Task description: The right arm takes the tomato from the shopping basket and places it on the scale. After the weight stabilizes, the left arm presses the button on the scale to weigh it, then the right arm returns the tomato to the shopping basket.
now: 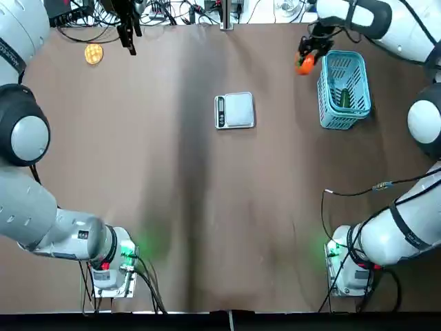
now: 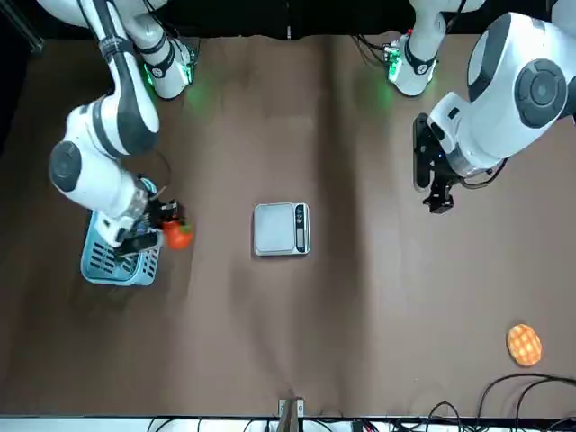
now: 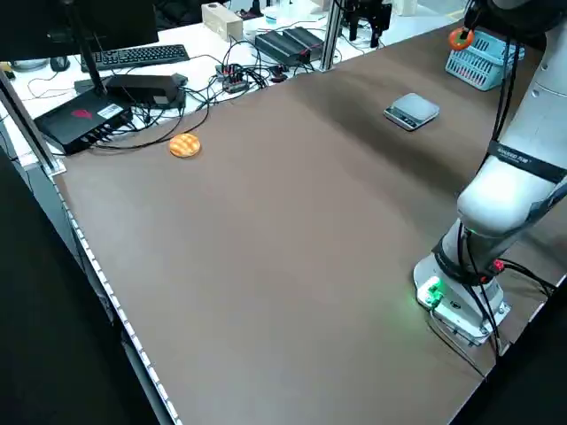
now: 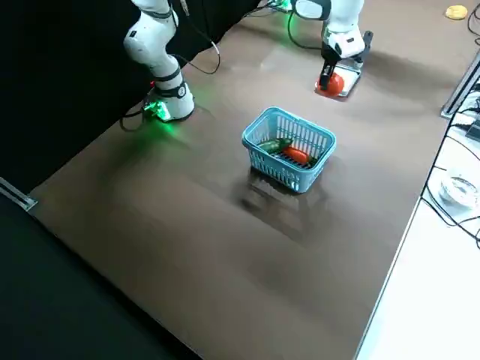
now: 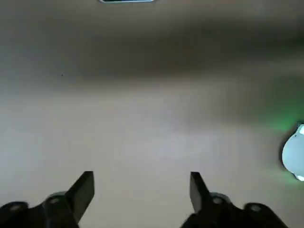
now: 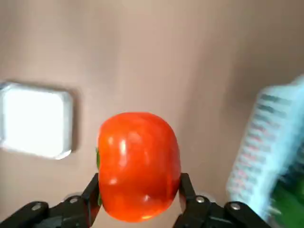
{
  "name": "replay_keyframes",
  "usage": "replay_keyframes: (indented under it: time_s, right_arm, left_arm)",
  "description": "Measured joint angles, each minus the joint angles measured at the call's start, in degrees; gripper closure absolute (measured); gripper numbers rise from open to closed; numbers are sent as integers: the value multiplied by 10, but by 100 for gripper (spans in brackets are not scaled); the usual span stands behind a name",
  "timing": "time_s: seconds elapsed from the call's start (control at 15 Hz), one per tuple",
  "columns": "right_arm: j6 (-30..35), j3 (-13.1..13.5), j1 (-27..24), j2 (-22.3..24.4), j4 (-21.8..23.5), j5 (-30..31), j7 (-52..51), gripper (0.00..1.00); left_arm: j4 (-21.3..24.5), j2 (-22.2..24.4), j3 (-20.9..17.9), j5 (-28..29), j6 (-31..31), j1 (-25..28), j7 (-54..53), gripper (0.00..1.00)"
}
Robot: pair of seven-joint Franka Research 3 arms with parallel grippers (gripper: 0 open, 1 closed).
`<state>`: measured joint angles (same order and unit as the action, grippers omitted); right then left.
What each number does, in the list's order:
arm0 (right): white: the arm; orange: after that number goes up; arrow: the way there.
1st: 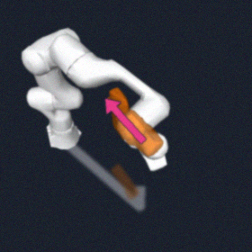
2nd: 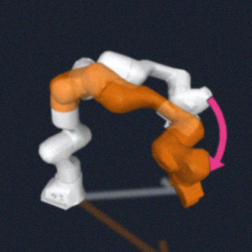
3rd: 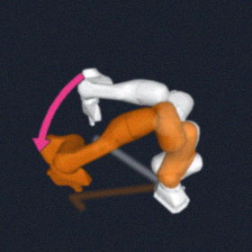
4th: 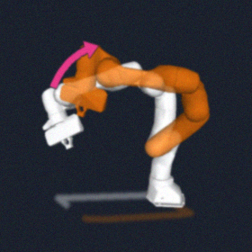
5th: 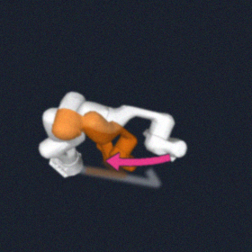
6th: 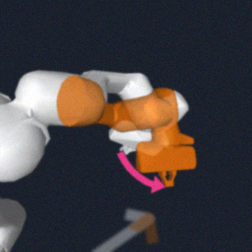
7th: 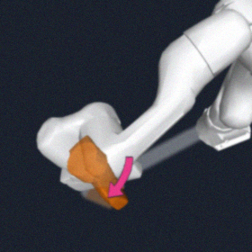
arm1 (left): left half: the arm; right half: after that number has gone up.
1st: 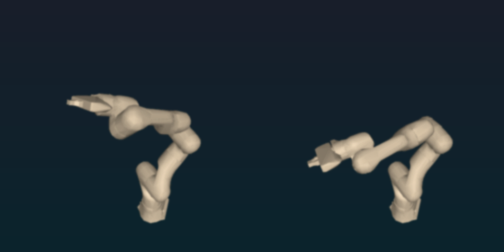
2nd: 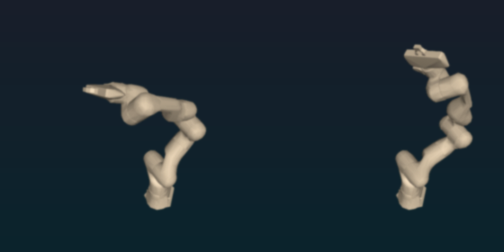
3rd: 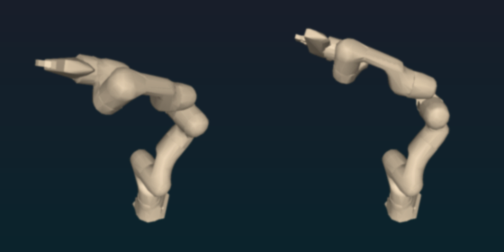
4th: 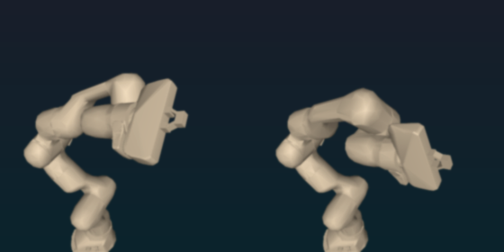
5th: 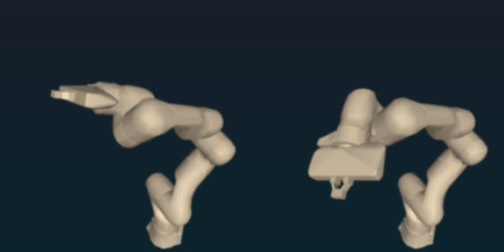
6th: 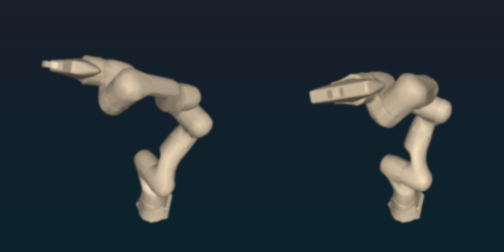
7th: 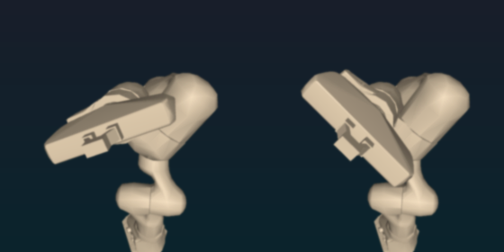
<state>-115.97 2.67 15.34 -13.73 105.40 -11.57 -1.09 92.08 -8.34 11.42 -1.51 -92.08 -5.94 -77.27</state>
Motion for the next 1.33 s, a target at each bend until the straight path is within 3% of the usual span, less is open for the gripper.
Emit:
replay_keyframes:
  time_s: [0.07,0.13,0.2,0.27,0.33,0.4,0.47,0.6,0.93,1.33]
  right_arm:
    - [0,-5,7,-6,0,-36,-42,33]
    - [-2,-10,20,-27,-2,-116,-117,33]
    - [-3,-11,26,-40,-6,-141,-143,33]
    - [-3,-11,26,-40,-6,-141,-143,33]
    - [-3,-12,31,-55,-13,-154,-164,33]
    - [-3,-13,41,-90,-37,-166,-191,33]
    - [-3,-13,41,-90,-37,-166,-191,33]
    - [-2,-17,54,-125,-61,-178,-197,33]
    - [-2,-45,68,-198,-109,-236,-198,33]
    - [-2,-51,81,-225,-130,-244,-197,33]
  left_arm:
    - [0,-2,0,0,0,-3,5,14]
    - [0,-5,1,0,0,-6,21,35]
    - [0,-7,1,0,0,-11,32,44]
    - [0,-7,1,0,0,-11,32,44]
    - [0,-10,1,0,0,-17,48,53]
    - [1,-17,1,0,0,-32,70,72]
    - [1,-17,1,0,0,-32,70,72]
    - [1,-33,1,0,-1,-38,73,95]
    - [1,-95,27,0,-52,-43,78,99]
    - [1,-129,30,3,-103,-85,81,99]
